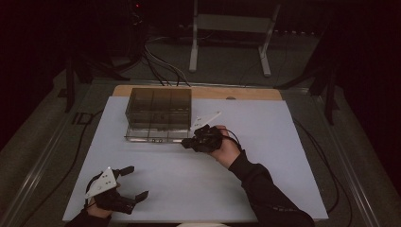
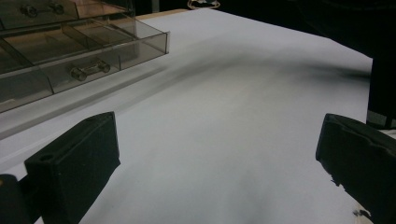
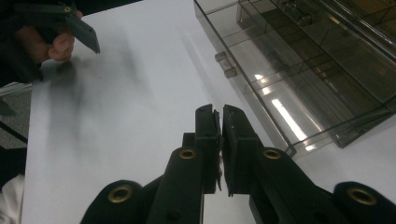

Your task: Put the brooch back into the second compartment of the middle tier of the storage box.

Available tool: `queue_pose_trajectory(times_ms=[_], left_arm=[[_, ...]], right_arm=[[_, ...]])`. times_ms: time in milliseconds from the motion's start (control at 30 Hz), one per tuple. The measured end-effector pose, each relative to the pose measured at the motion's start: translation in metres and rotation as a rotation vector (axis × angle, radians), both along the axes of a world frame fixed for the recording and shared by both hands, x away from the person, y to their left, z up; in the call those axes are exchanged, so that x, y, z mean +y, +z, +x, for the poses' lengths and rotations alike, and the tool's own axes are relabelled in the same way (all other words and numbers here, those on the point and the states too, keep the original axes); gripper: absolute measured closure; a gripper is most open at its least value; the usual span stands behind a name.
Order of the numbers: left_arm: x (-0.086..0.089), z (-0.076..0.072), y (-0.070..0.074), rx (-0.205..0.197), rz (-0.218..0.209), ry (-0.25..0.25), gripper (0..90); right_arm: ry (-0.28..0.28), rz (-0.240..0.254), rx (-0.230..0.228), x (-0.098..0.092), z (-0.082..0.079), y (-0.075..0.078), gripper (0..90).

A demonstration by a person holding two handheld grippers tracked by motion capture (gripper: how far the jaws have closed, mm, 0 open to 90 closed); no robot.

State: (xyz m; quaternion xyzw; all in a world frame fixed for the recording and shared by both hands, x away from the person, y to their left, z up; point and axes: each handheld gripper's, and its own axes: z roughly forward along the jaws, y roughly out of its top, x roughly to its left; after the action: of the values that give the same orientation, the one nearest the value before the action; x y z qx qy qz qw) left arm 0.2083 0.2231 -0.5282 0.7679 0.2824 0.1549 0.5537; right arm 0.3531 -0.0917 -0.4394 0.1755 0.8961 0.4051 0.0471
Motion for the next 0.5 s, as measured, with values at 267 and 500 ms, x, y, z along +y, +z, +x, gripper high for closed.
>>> queue_pose_trajectory(times_ms=[267, 500], left_arm=[[0.0, 0.0, 0.0, -0.001, -0.002, 0.001, 0.6], [0.0, -0.001, 0.001, -0.004, -0.005, -0.001, 0.6]], right_arm=[[-0.006, 0.004, 0.001, 0.012, 0.007, 0.004, 86.0], [-0.017, 0.004, -0.004, 0.024, 0.016, 0.007, 86.0]])
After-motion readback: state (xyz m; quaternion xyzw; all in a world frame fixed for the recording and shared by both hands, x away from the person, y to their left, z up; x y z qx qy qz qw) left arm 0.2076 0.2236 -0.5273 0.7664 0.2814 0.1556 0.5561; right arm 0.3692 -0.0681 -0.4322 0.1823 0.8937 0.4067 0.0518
